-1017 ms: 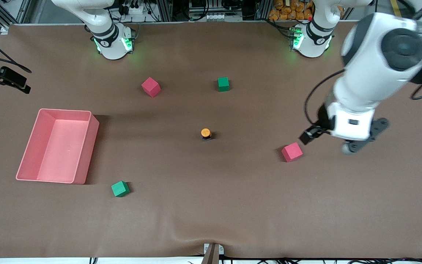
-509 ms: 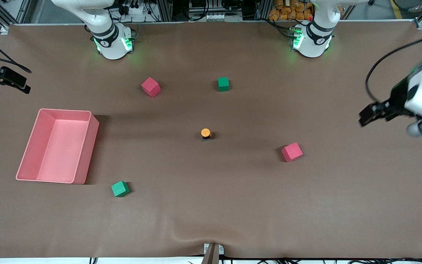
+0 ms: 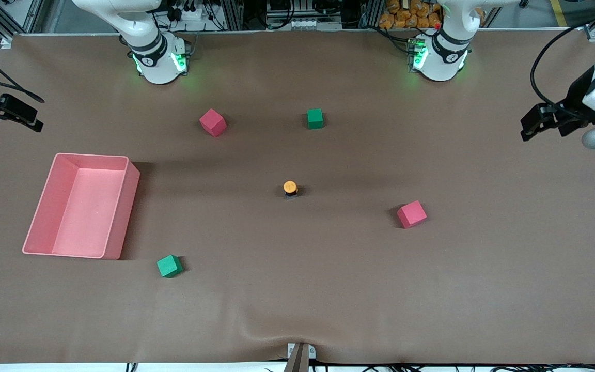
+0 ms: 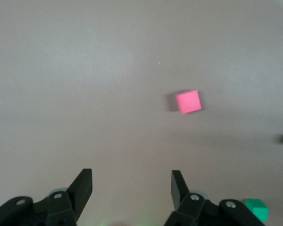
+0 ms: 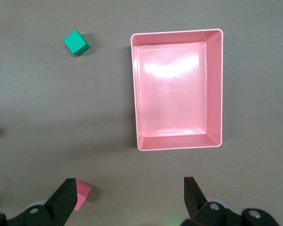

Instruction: Place and upright button with both arms

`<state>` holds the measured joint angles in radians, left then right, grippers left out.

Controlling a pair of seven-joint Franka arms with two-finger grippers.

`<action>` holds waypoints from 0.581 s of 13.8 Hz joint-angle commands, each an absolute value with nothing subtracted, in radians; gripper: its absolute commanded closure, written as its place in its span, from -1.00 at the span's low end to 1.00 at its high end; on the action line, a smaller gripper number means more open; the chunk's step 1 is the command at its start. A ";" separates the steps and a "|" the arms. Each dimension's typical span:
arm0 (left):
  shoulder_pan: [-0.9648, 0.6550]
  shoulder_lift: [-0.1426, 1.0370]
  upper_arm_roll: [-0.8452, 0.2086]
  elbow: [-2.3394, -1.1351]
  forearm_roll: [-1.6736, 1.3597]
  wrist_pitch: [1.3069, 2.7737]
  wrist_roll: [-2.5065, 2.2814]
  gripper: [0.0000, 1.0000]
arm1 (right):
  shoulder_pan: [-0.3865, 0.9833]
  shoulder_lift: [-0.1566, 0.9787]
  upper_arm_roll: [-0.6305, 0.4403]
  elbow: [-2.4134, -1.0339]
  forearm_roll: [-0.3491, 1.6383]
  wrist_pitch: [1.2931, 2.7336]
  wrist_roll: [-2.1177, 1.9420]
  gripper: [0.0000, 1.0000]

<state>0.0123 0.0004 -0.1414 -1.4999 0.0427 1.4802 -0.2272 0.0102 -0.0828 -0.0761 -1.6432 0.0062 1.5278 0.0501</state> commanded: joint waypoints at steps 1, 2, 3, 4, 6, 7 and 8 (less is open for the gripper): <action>0.017 -0.126 -0.106 -1.643 0.022 1.509 -0.189 -0.53 | 0.015 -0.100 -0.078 -1.652 0.005 1.529 0.064 -1.00; 0.012 -0.136 -0.095 -1.647 0.021 1.508 -0.172 -0.53 | 0.015 -0.100 -0.078 -1.652 0.005 1.529 0.064 -1.00; 0.012 -0.141 -0.094 -1.649 0.020 1.500 -0.166 -0.53 | 0.015 -0.100 -0.078 -1.652 0.005 1.529 0.064 -1.00; 0.012 -0.149 -0.094 -1.649 0.020 1.496 -0.163 -0.53 | 0.015 -0.100 -0.078 -1.652 0.005 1.529 0.064 -1.00; 0.011 -0.153 -0.095 -1.649 -0.014 1.488 -0.161 -0.53 | 0.017 -0.101 -0.078 -1.652 0.005 1.529 0.064 -1.00; 0.011 -0.153 -0.094 -1.649 -0.046 1.486 -0.152 -0.53 | 0.017 -0.101 -0.078 -1.652 0.005 1.529 0.064 -1.00; 0.008 -0.152 -0.087 -1.646 -0.048 1.482 -0.141 -0.53 | 0.017 -0.101 -0.078 -1.652 0.005 1.529 0.064 -1.00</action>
<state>0.0110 -0.1311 -0.0980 -1.6241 -0.0165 1.4806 -0.1752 0.0102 -0.0828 -0.0760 -1.6432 0.0062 1.5278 0.0501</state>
